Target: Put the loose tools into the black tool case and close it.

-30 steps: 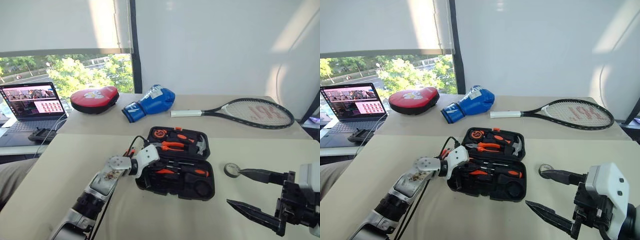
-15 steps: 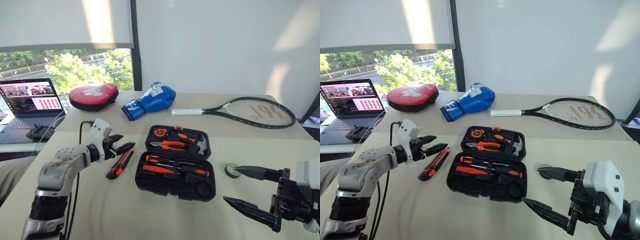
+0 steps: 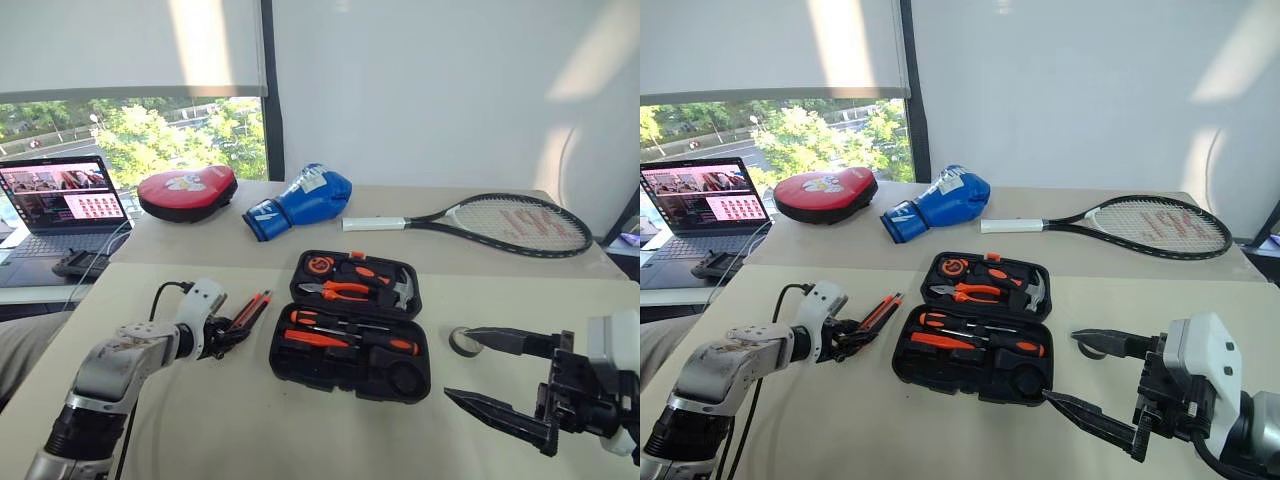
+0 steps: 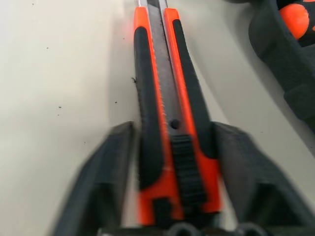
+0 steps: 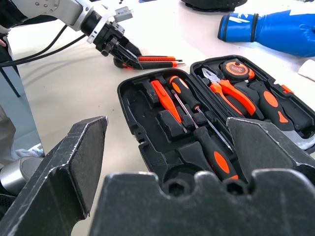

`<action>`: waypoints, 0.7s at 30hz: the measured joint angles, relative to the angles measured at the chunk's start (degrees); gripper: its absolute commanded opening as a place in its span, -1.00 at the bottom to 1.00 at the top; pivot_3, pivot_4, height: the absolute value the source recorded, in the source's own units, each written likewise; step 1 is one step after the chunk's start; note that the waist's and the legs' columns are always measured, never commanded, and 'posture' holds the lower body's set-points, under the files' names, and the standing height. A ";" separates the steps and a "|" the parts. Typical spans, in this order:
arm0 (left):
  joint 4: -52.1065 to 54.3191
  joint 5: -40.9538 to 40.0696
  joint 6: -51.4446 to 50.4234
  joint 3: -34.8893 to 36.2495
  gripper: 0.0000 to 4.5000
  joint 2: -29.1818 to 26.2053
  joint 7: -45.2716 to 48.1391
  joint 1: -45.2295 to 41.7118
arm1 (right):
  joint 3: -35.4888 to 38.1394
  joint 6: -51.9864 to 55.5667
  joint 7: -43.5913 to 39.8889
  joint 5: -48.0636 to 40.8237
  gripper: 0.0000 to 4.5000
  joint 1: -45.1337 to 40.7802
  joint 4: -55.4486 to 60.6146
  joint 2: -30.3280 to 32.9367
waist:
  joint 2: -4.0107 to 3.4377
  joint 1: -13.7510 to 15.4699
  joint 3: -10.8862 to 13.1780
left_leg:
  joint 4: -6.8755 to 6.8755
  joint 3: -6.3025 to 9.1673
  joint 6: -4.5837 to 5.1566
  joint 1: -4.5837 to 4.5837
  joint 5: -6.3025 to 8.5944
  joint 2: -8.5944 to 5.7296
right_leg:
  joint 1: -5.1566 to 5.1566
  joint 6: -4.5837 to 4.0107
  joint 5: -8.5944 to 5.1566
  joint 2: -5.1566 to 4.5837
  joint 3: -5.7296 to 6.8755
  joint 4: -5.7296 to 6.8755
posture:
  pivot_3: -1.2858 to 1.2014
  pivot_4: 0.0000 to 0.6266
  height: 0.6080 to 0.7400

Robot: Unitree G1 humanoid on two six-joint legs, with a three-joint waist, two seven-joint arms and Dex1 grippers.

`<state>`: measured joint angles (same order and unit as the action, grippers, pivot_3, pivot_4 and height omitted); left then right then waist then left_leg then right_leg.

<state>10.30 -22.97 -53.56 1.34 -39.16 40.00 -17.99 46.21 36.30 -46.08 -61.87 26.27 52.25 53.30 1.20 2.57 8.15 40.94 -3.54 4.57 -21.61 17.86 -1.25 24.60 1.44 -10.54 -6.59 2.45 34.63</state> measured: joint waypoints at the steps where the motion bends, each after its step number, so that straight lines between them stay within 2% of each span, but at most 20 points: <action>1: 0.00 -1.02 0.99 0.03 -0.23 0.05 1.64 0.13 | 0.01 0.00 0.07 0.03 1.00 0.08 0.00 -0.03 | 0.01 -0.01 0.00 | -0.01 0.00 -0.02 -0.08 -0.03 0.03 | 0.08 -0.03 -0.01 0.00 0.02 0.00 | 0.03 -0.52 1.00; 5: -0.38 -7.37 5.26 3.03 -0.23 -1.35 12.34 -4.53 | 0.40 0.02 0.20 0.04 1.00 1.24 0.16 -0.52 | 0.16 0.46 0.09 | 0.13 0.06 -0.11 -0.66 -0.29 0.02 | 0.58 -0.09 0.01 0.03 0.16 0.14 | 0.03 -0.52 1.00; 6: 0.33 -7.89 8.44 1.74 -0.23 -3.87 17.72 -7.46 | 1.00 0.02 0.20 0.02 1.00 1.61 0.23 -0.58 | 0.17 0.46 0.10 | 0.11 0.04 -0.11 -0.64 -0.29 -0.01 | 0.54 -0.09 0.01 0.06 0.17 0.12 | 0.03 -0.52 1.00; 9: 1.17 -6.74 14.46 -2.89 -0.23 -6.05 26.32 -11.94 | 2.23 0.02 0.22 0.01 1.00 2.23 0.19 -0.88 | -0.01 0.18 0.02 | 0.01 -0.06 0.03 -0.44 -0.22 -0.14 | 0.33 -0.09 0.01 0.15 0.11 -0.05 | 0.03 -0.52 1.00; 14: -8.25 3.14 27.43 -18.68 -0.23 -1.25 35.64 -17.82 | 6.28 0.04 -0.42 -0.25 1.00 5.29 0.89 -1.75 | 0.01 0.16 0.06 | 0.12 -0.11 0.37 -0.49 -0.08 -0.15 | 0.18 -0.07 0.01 0.36 0.08 -0.33 | 0.03 -0.52 1.00; 18: -16.17 8.86 37.57 -24.59 -0.23 1.00 41.55 -20.66 | 9.80 0.06 -2.31 -0.93 1.00 8.08 1.27 -2.01 | 0.02 -0.33 0.07 | 0.12 -0.12 0.66 -0.52 0.06 -0.13 | 0.19 -0.01 0.06 0.39 0.05 -0.49 | 0.03 -0.52 1.00; 21: -20.52 11.83 42.70 -26.18 -0.23 2.49 44.24 -22.18 | 11.99 0.06 -3.99 -1.32 1.00 9.33 1.24 -1.99 | 0.02 -0.40 0.06 | 0.13 -0.14 0.87 -0.53 0.19 -0.13 | 0.19 0.05 0.09 0.38 0.04 -0.51 | 0.03 -0.52 1.00</action>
<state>-10.23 -11.15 -10.87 -24.84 -36.67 84.24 -40.17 58.20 36.36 -50.07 -63.19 35.60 53.50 51.31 1.22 2.17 8.21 41.07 -3.68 5.44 -22.13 18.05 -1.38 24.79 1.49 -10.45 -6.22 2.50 34.13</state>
